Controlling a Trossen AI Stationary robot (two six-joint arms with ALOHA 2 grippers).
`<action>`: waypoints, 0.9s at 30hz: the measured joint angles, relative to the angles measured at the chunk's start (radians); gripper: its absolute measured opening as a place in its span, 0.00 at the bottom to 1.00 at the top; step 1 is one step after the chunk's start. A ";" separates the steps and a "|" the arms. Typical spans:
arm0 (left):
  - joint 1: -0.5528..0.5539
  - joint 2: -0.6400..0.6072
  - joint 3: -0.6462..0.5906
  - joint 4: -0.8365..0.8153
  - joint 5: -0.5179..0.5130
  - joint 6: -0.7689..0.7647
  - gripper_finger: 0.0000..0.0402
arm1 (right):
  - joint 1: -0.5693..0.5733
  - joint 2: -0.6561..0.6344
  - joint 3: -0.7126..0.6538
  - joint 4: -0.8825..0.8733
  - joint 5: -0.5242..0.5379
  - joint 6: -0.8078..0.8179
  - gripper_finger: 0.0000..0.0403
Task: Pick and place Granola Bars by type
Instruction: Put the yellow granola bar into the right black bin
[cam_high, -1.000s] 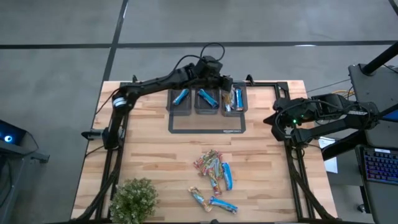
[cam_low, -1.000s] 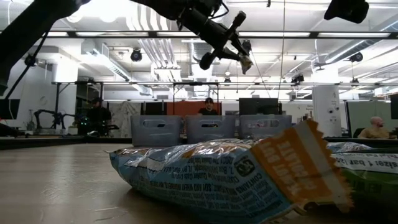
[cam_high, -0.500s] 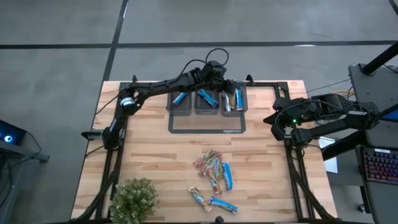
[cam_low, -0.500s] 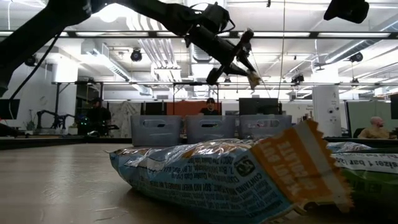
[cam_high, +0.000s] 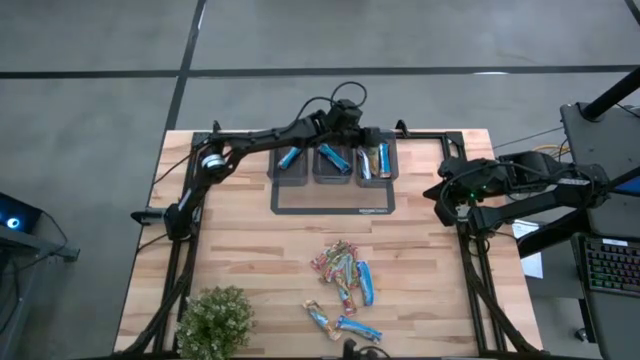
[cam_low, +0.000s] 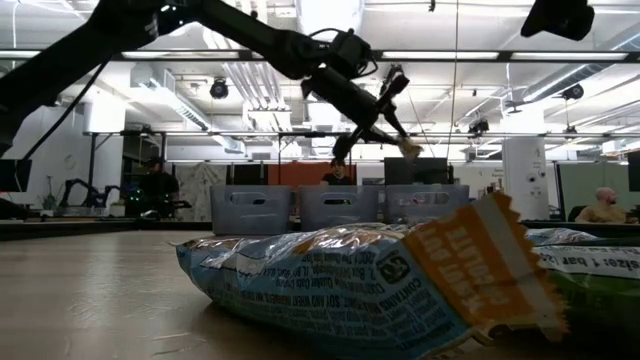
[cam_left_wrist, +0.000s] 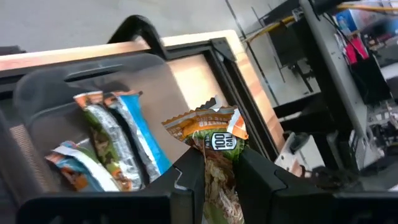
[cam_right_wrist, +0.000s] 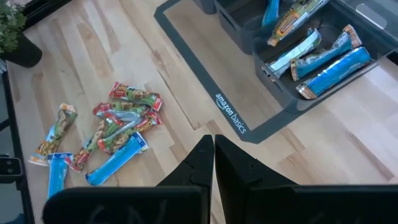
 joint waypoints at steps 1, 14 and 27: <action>0.005 0.004 0.000 0.000 0.000 -0.007 0.14 | 0.001 0.000 -0.002 0.000 0.006 0.003 0.02; 0.034 0.053 0.001 0.006 0.013 -0.086 0.14 | 0.000 0.000 -0.026 0.000 0.017 0.004 0.02; 0.035 0.097 0.001 -0.001 0.042 -0.123 0.14 | 0.000 0.000 -0.032 0.001 0.017 0.004 0.02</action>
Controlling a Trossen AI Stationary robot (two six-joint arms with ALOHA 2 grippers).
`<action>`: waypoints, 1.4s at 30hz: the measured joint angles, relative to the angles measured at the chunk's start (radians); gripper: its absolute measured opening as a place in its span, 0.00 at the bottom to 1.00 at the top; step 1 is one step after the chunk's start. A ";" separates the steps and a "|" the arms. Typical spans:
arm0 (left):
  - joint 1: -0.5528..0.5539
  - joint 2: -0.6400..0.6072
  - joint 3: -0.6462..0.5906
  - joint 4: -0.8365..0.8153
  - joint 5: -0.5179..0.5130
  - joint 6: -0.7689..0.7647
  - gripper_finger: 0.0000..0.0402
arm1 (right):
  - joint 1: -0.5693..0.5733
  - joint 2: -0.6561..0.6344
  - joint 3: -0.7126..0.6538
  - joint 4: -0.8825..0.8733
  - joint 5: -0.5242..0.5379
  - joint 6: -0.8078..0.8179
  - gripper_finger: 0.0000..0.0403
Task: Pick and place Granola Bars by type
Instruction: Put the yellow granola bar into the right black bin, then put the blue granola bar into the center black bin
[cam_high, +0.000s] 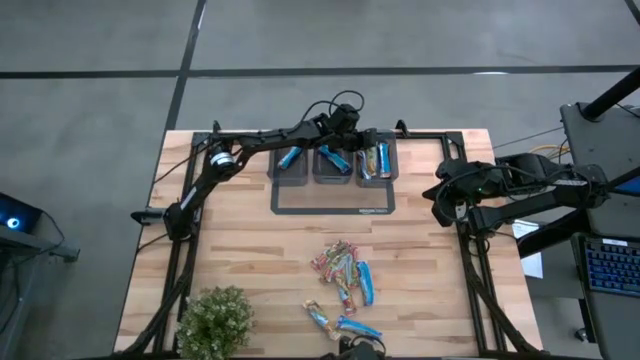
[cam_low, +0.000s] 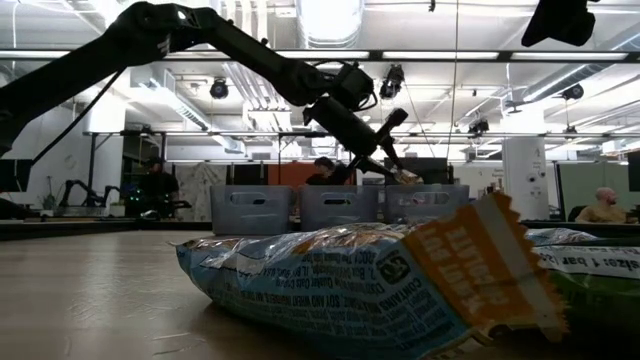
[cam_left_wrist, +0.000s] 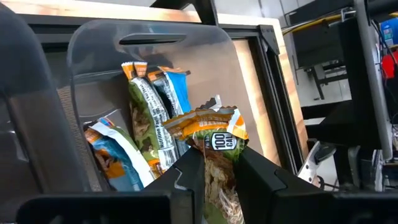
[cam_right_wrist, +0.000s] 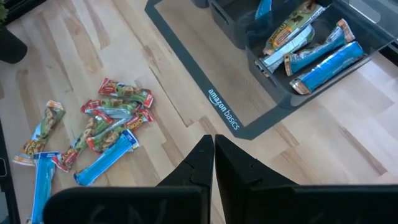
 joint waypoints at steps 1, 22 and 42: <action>0.000 0.002 0.000 0.000 0.001 0.000 0.14 | 0.000 0.000 0.000 0.000 0.000 0.000 0.02; 0.007 0.005 0.000 -0.002 -0.009 0.005 0.23 | 0.000 0.000 -0.001 0.000 0.000 0.004 0.02; 0.006 0.005 0.000 -0.021 0.041 0.054 0.31 | 0.000 0.000 -0.001 0.001 0.000 0.007 0.02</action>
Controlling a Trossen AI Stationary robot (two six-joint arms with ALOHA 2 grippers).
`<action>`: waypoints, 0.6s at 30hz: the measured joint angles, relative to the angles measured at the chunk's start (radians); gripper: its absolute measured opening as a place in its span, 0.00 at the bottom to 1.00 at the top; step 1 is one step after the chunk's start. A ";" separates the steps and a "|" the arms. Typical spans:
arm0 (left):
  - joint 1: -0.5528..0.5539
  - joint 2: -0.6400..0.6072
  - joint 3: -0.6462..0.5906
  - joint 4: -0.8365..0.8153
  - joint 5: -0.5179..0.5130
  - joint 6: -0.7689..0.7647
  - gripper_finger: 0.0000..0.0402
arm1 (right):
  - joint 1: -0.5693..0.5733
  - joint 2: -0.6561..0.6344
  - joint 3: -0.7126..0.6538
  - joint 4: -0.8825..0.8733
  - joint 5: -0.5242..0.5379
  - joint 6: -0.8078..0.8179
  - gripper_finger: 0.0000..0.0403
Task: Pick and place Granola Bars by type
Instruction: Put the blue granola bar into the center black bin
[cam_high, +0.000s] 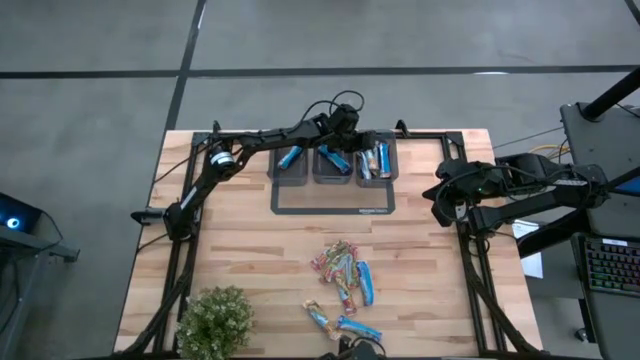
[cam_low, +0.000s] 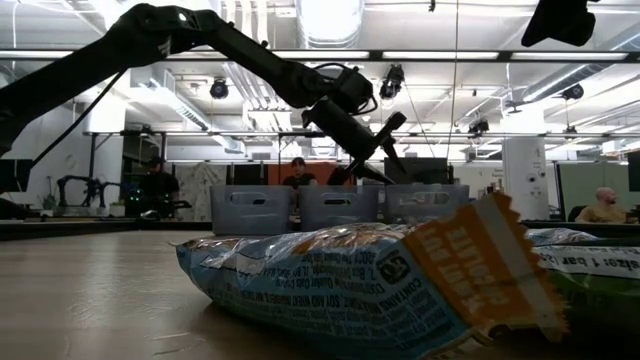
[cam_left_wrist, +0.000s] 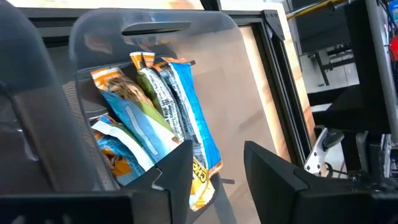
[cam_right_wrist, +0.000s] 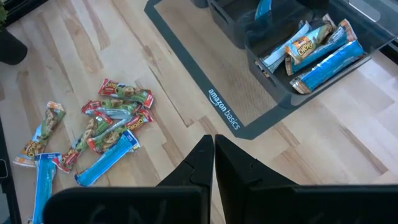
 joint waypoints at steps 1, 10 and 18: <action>0.000 0.000 0.000 0.004 0.001 0.000 0.31 | 0.000 0.000 0.000 0.000 0.000 0.000 0.02; -0.002 -0.010 0.002 0.005 0.002 0.019 0.10 | 0.000 0.000 -0.003 0.000 0.000 0.000 0.02; -0.007 -0.017 0.002 0.002 0.009 0.021 0.00 | 0.000 0.000 -0.005 0.000 0.000 0.000 0.02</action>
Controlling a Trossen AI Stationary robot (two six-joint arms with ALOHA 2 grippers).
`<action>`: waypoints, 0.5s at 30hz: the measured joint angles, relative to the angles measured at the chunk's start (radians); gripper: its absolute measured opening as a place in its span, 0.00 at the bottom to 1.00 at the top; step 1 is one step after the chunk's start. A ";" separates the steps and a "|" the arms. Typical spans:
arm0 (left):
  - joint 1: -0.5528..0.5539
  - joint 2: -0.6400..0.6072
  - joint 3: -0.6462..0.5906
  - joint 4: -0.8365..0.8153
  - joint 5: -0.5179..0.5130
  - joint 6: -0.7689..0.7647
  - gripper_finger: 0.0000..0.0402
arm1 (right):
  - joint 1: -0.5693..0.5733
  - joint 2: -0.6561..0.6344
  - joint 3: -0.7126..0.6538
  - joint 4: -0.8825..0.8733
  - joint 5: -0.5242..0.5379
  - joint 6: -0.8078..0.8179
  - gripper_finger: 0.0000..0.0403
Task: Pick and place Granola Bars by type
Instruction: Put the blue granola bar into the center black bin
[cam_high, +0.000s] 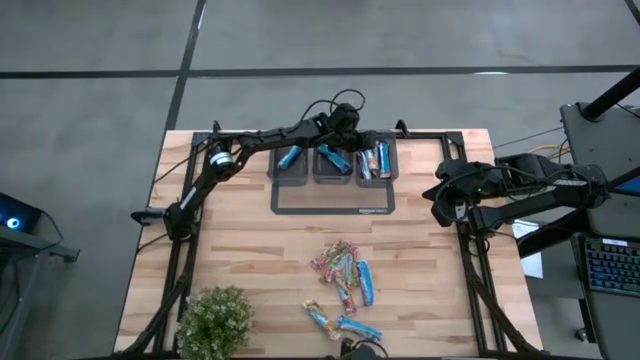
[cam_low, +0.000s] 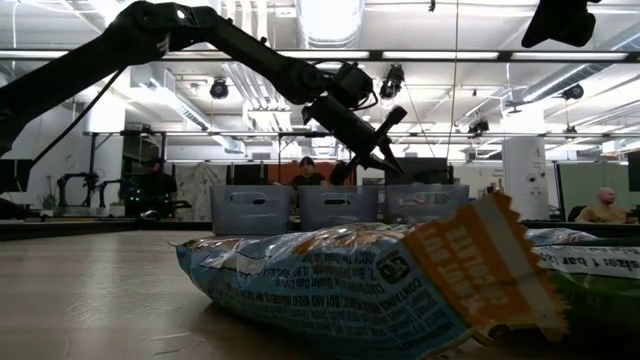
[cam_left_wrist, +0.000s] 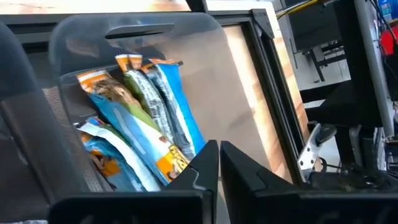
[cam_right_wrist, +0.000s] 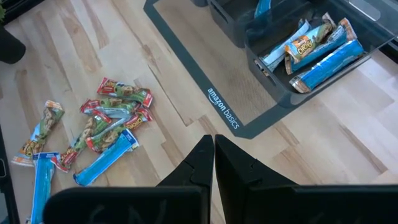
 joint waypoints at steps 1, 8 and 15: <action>-0.002 -0.008 0.000 -0.002 0.005 0.005 0.00 | 0.000 0.000 0.000 0.000 0.000 0.000 0.02; -0.029 -0.089 0.000 -0.015 0.049 0.101 0.00 | 0.000 0.000 0.000 0.000 0.001 0.000 0.02; -0.060 -0.162 0.000 -0.067 0.049 0.158 0.00 | 0.000 0.000 -0.002 0.001 0.006 -0.001 0.02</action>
